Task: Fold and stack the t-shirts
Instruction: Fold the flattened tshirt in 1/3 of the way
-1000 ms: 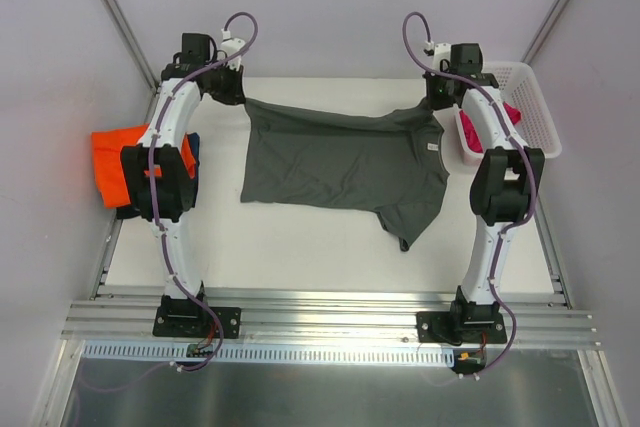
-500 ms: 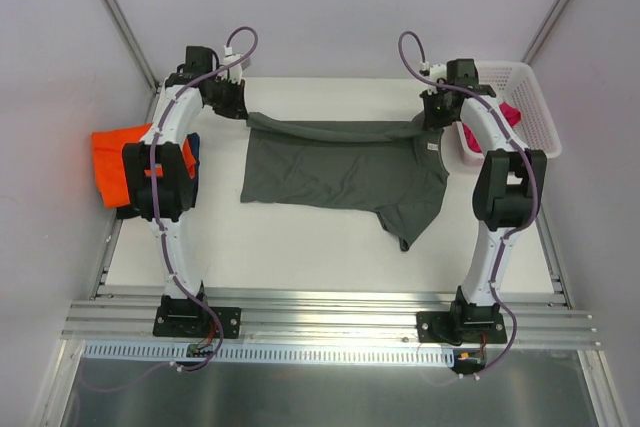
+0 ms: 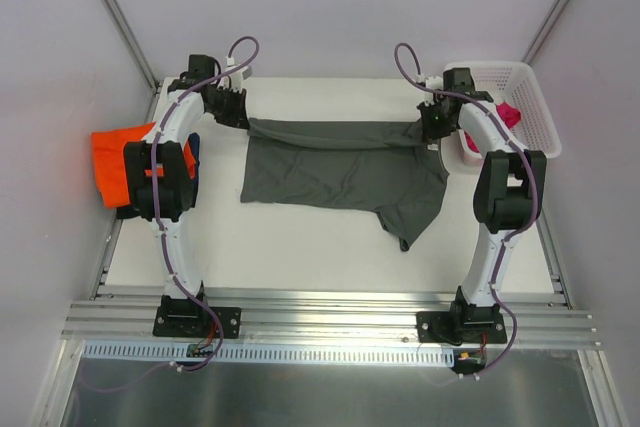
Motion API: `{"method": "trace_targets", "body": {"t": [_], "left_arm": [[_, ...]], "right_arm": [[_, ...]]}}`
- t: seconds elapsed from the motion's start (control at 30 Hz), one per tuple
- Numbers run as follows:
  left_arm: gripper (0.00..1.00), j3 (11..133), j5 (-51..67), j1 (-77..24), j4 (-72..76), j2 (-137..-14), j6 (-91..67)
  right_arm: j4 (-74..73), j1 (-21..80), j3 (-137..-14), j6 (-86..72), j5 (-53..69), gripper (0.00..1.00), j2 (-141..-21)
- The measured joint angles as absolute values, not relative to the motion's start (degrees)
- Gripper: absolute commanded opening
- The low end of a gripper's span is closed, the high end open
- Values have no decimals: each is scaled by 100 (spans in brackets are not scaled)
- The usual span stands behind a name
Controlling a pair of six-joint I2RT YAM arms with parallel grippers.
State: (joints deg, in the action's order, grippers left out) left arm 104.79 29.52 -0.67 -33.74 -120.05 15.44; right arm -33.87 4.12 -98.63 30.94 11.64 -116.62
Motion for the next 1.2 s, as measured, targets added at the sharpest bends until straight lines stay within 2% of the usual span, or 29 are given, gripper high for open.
{"method": "trace_targets", "body": {"t": [0.3, 0.33, 0.37, 0.4, 0.43, 0.47, 0.5, 0.67, 0.97, 1.2], "left_arm": [[0, 10418, 2947, -67, -3374, -12005, 1511], [11, 10416, 2947, -67, -3374, -12005, 1487], [35, 10414, 2943, -67, -3374, -12005, 1476], [78, 10414, 2934, -67, -3367, -12005, 1463], [90, 10414, 2921, -67, -3369, -12005, 1400], [99, 10414, 2902, -67, -3374, -12005, 1319], [99, 10414, 2886, -67, -3374, -12005, 1267], [99, 10477, 2799, -67, -3400, -12003, 993], [99, 11277, 2834, -80, -3437, -11998, 642], [99, 10833, 2980, -454, -3601, -12007, 593]], "right_arm": [[-3441, 412, -9612, 3177, 1186, 1, -11590], [-3446, 412, -9590, 3181, 1186, 2, -11574], [-3450, 412, -9579, 3186, 1188, 5, -11566], [-3459, 412, -9577, 3190, 1199, 11, -11563], [-3461, 412, -9577, 3201, 1212, 25, -11561], [-3476, 412, -9577, 3201, 1227, 32, -11561], [-3498, 412, -9577, 3227, 1238, 39, -11557], [-3588, 412, -9590, 3323, 1240, 52, -11524], [-3642, 410, -10388, 3258, 1234, 52, -11601], [-3579, 412, -11257, 3070, 1446, 49, -12158]]}}
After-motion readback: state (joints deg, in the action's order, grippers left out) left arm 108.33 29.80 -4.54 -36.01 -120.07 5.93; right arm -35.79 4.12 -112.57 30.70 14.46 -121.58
